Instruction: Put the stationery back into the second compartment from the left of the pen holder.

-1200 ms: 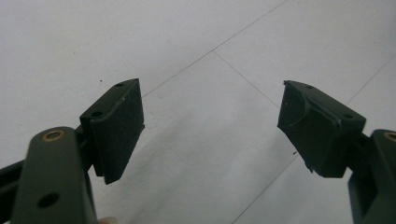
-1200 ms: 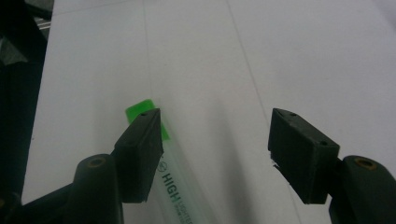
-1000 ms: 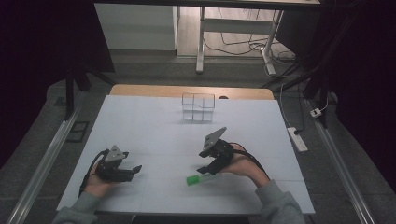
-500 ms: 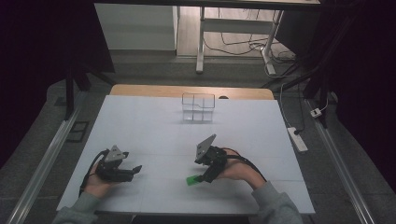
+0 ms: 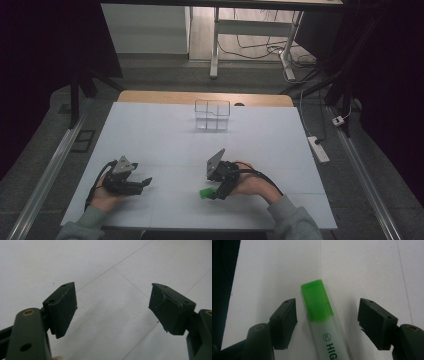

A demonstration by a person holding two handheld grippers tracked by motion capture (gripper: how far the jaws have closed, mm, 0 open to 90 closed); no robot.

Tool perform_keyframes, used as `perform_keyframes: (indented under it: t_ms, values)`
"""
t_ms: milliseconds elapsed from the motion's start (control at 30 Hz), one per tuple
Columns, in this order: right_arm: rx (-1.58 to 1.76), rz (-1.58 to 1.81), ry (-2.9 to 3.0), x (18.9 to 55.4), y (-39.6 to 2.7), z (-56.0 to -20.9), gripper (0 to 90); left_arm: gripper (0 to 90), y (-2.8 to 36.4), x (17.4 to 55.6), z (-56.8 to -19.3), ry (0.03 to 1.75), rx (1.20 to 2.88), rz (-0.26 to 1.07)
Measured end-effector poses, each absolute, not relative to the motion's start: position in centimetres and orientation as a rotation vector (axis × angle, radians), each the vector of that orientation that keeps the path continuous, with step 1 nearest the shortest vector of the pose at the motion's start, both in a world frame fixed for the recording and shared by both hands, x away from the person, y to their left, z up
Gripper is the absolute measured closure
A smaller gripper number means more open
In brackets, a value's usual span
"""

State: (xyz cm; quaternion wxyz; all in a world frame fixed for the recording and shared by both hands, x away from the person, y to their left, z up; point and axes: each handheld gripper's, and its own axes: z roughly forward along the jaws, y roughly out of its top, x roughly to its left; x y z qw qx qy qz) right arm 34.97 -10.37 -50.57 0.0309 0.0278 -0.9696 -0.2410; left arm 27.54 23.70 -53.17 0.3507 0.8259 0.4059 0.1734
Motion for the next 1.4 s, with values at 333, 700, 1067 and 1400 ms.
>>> perform_keyframes:
  t_ms: [333, 700, 1067, 1400]
  values:
    - [0.122, -0.688, -3.027, 34.7, -10.2, -51.0, 40.7, 22.4, 23.7, 27.6, -53.2, 1.05, 2.142, 0.447]
    - [0.199, -0.702, -3.032, 34.4, -10.1, -51.0, 52.8, 22.3, 23.7, 27.6, -53.2, 1.049, 2.145, 0.448]
    - [0.259, -0.713, -3.009, 33.9, -10.2, -50.9, 66.3, 22.3, 23.8, 27.5, -53.2, 1.047, 2.145, 0.449]
    - [0.196, -0.793, -2.983, 34.5, -10.7, -50.0, 66.4, 22.3, 23.8, 27.6, -53.3, 1.048, 2.147, 0.449]
